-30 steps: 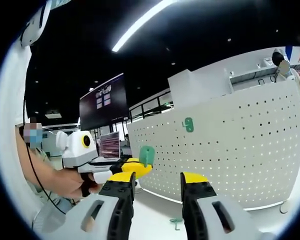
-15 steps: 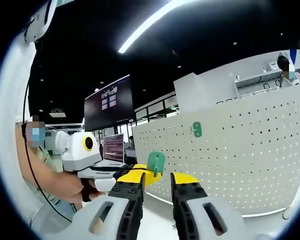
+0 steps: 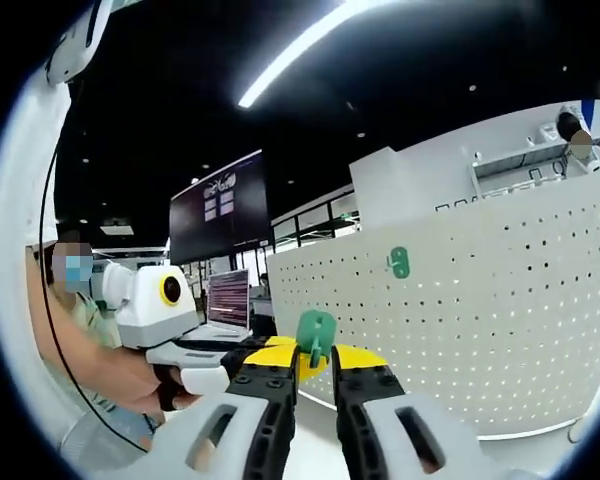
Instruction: Insert the hook assembly into the mounting plate slot until the hook locks in place.
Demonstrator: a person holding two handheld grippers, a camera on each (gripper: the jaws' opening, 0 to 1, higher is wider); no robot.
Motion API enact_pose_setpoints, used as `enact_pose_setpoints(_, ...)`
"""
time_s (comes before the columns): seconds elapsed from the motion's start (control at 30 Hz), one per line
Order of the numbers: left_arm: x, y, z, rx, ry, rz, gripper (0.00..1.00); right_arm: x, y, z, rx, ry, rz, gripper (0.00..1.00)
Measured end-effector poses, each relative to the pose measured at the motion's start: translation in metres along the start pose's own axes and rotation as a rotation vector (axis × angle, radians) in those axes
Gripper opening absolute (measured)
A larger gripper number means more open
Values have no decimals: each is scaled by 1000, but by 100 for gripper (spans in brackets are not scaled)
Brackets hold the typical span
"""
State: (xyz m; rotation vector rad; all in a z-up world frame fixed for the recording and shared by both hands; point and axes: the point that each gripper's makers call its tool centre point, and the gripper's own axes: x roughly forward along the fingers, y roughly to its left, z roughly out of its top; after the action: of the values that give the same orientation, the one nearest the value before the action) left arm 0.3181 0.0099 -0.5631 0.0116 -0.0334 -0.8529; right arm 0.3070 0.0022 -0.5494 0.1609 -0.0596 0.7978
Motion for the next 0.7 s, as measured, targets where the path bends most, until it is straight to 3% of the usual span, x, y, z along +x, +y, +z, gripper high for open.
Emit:
enact_pose_setpoints(0.27,0,-3,0,1,2,-6,2,5,2,3,-27,-4,7,4)
enact_pose_setpoints(0.7,-2,-3,-2,-21,1,4,2,6,2,1,-43,2,-13,2)
